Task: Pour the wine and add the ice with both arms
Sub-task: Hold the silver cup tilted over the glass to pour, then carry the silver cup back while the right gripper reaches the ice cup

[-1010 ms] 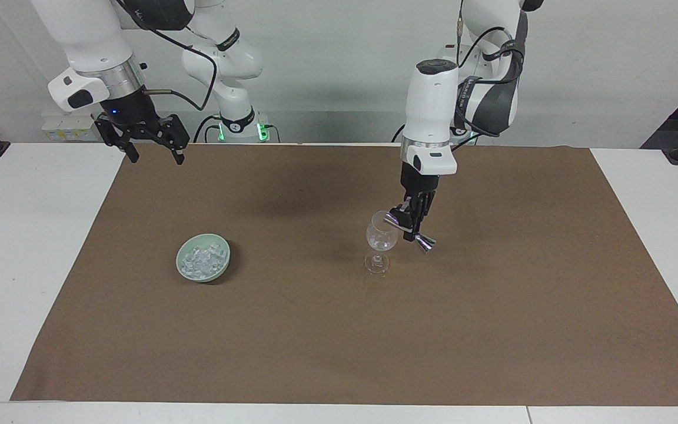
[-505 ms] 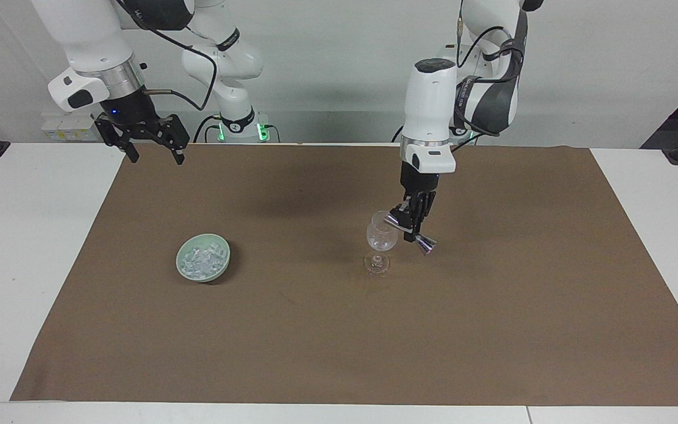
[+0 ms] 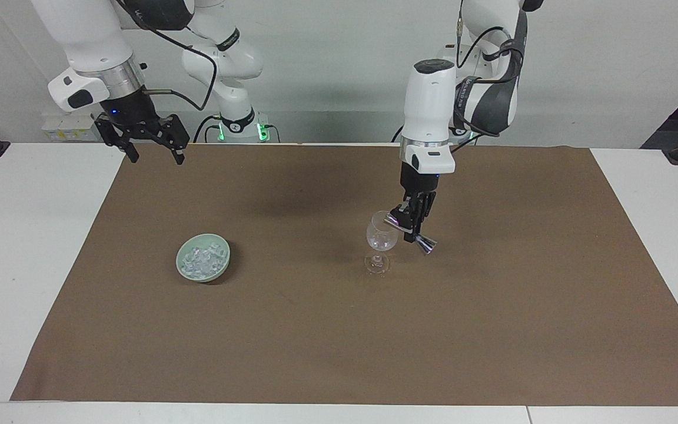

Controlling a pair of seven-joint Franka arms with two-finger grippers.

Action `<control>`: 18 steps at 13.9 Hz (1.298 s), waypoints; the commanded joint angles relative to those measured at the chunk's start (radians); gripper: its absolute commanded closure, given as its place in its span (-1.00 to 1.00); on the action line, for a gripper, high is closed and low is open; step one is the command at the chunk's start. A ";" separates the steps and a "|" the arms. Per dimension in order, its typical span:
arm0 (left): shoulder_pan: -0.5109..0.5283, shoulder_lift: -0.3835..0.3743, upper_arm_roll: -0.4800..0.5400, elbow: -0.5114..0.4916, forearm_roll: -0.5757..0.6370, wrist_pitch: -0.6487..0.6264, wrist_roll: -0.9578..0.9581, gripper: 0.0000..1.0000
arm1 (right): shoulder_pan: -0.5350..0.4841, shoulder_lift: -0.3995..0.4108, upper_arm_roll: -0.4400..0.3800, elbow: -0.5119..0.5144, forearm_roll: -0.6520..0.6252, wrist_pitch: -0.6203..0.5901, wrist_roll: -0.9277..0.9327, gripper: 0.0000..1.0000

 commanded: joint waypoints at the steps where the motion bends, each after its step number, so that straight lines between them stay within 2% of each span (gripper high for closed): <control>1: -0.015 0.000 0.014 -0.002 0.020 0.005 -0.007 1.00 | -0.016 -0.011 0.005 -0.013 0.015 -0.006 -0.026 -1.00; 4: -0.015 -0.003 0.010 -0.002 0.009 0.002 -0.060 1.00 | -0.025 -0.011 0.004 -0.013 0.015 -0.004 -0.021 -1.00; 7: -0.012 -0.009 0.008 -0.001 -0.066 -0.010 -0.086 1.00 | -0.023 -0.011 0.005 -0.013 0.017 0.002 -0.024 -1.00; 9: -0.003 -0.024 0.014 0.010 -0.217 -0.064 -0.077 1.00 | -0.014 -0.010 0.007 -0.013 0.015 0.018 -0.024 -1.00; 11: 0.014 -0.034 0.022 0.012 -0.316 -0.072 -0.080 1.00 | -0.010 -0.015 0.010 -0.025 0.015 0.037 -0.020 -1.00; 18: 0.237 -0.047 0.022 0.012 -0.837 -0.181 -0.070 1.00 | -0.009 -0.059 0.015 -0.175 -0.002 0.149 -0.027 -1.00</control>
